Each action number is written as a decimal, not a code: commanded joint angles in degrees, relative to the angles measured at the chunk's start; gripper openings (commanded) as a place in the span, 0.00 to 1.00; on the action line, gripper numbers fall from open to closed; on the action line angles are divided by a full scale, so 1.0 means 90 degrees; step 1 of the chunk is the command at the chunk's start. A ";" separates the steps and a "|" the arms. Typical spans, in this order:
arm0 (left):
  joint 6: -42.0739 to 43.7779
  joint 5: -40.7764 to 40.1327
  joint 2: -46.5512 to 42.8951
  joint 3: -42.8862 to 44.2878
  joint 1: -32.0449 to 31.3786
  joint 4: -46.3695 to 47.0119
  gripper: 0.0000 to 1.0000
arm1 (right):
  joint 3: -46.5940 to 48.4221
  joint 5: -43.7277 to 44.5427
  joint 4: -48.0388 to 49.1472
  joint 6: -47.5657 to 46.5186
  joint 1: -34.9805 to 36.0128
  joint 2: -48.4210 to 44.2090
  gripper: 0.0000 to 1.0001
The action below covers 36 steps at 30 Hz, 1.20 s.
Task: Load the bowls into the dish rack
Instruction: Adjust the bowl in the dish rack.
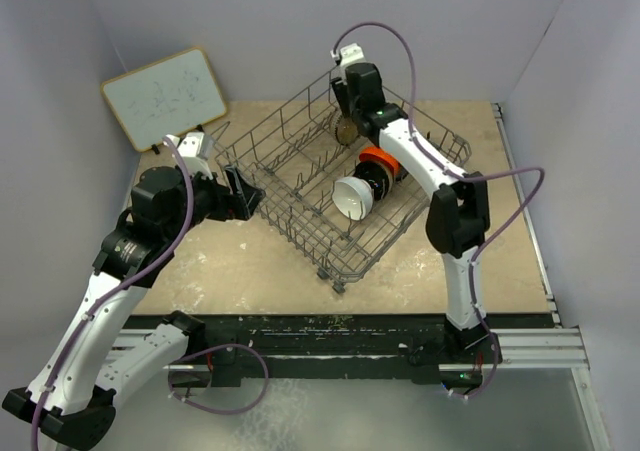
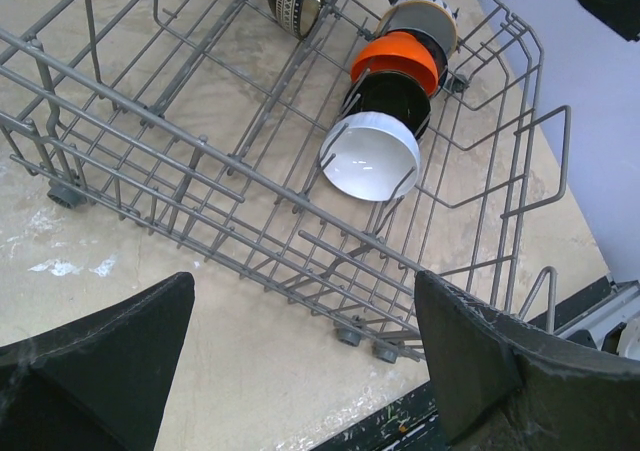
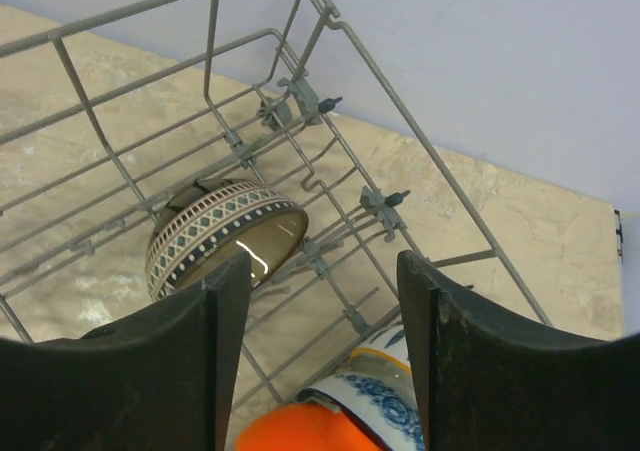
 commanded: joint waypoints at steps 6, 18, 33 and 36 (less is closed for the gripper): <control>0.0160 -0.0021 0.0047 0.0294 0.0011 0.0208 0.93 | -0.1578 -0.3942 0.0945 -0.0741 -0.1269 -0.0900 0.64; 0.0150 -0.0145 0.0357 0.0298 0.0015 0.0352 0.93 | -0.1392 -0.5491 0.2074 -0.1451 -0.1510 -0.0195 0.68; 0.0137 -0.0220 0.0463 0.0120 0.0014 0.0423 0.94 | -0.0793 -0.5391 0.1975 -0.1441 -0.1501 0.0560 0.63; 0.0147 -0.0244 0.0463 0.0085 0.0010 0.0435 0.94 | -0.0684 -0.5364 0.2001 -0.1457 -0.1496 0.0689 0.63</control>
